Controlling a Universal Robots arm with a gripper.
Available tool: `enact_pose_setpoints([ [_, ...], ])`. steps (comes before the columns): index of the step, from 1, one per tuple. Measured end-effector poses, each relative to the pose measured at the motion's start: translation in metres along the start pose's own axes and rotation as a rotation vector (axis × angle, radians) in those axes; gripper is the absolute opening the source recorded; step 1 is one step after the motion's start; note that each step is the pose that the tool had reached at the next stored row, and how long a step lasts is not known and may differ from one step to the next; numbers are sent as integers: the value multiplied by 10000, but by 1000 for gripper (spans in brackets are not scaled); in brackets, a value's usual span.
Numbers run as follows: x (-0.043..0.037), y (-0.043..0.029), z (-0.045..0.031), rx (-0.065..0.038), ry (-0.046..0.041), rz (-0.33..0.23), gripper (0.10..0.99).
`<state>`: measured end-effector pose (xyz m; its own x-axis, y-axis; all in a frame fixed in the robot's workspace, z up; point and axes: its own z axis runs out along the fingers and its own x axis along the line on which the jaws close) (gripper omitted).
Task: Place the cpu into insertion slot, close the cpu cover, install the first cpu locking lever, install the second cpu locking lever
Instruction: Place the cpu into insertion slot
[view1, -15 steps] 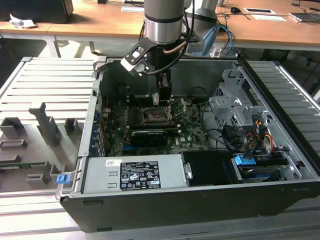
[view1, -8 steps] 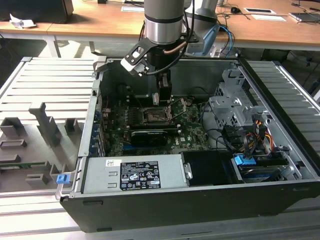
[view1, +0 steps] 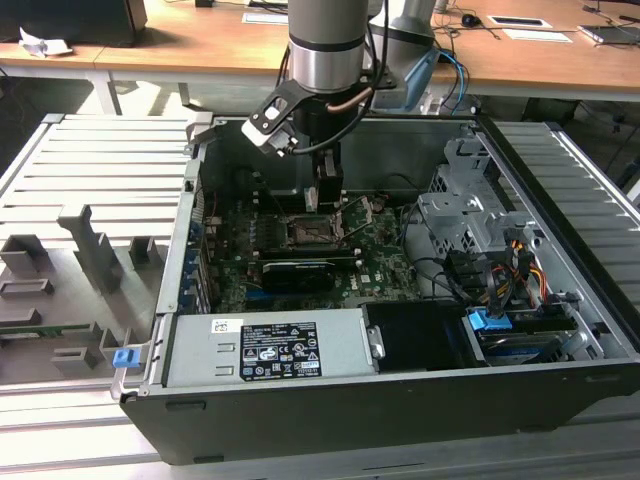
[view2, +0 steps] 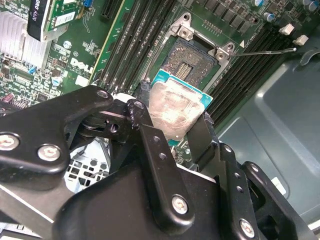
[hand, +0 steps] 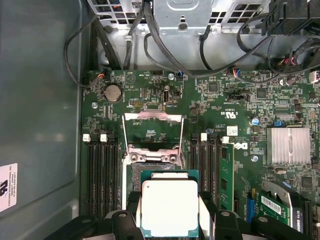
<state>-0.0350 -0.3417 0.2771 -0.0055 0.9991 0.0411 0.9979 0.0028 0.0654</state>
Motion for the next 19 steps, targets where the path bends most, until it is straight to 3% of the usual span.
enact_pose_setpoints([
  [8,2,-1,27,13,22,-256,541],
  [12,5,-3,49,0,-1,85,541],
  [19,5,-4,56,-5,-7,191,541],
])
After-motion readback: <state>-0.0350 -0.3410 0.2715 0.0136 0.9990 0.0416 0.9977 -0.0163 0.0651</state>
